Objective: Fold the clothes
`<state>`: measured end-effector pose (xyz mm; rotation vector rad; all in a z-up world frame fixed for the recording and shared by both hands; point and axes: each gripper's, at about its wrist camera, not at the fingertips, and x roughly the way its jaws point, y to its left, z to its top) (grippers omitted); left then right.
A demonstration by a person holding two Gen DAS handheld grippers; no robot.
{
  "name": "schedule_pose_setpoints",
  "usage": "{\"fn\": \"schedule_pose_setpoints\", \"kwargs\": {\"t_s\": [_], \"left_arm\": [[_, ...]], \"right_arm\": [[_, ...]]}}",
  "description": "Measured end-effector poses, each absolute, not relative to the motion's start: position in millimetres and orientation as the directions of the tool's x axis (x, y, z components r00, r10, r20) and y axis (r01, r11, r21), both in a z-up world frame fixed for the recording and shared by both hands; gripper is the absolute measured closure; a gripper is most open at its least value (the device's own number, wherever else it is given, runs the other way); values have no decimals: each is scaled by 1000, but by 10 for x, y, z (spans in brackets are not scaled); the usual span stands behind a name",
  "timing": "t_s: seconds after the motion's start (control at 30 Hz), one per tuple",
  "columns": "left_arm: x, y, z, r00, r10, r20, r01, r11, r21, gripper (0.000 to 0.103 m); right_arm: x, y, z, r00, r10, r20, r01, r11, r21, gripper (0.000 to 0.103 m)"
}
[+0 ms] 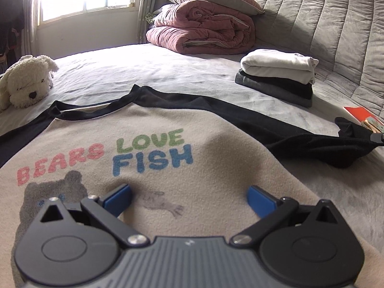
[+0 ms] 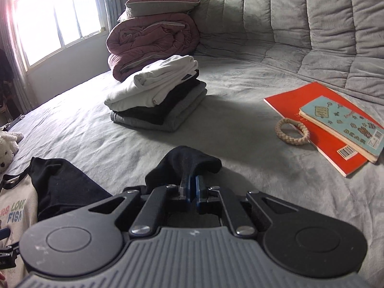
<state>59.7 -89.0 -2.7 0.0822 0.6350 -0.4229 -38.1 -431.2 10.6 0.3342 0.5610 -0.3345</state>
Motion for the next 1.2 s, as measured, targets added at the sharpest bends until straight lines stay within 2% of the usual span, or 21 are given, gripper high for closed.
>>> {"fn": "schedule_pose_setpoints", "kwargs": {"t_s": [0.3,0.37,0.47,0.5,0.53,0.57,0.73,0.87,0.97,1.1,1.2], "left_arm": [[610,-879,-2,716,-360,-598,408,911,-60,0],[616,-884,26,711,-358,-605,408,911,-60,0],[637,-905,101,693,-349,-631,407,912,-58,1],[655,-919,135,683,-347,-642,403,913,-63,1],[676,-938,169,675,-343,-654,398,915,-70,1],[697,-956,204,665,-340,-665,392,917,-76,1],[778,-1164,416,632,-374,-678,410,905,-116,6],[805,-1521,581,597,-458,-659,494,857,-148,7],[832,-1851,618,546,-518,-658,563,809,-170,7],[884,-2267,583,495,-542,-679,635,759,-142,8],[1014,-2480,527,460,-514,-724,647,752,-123,18]], "right_arm": [[-645,-4313,1,731,-64,-679,328,905,269,99],[-693,-4344,26,714,-14,-700,300,909,288,96],[-783,-4432,108,734,0,-679,289,905,313,84],[-814,-4465,136,744,-3,-668,288,903,317,76],[-835,-4514,157,755,-15,-656,298,899,322,61],[-852,-4572,174,765,-33,-644,313,892,326,58],[-817,-4806,129,776,-71,-627,378,847,373,57],[-762,-4906,52,772,-53,-633,398,816,418,57],[-733,-4954,16,779,-46,-625,409,794,450,64],[-692,-4984,24,796,-54,-603,401,794,457,65],[-639,-4981,60,811,-63,-582,373,821,432,65]]}}
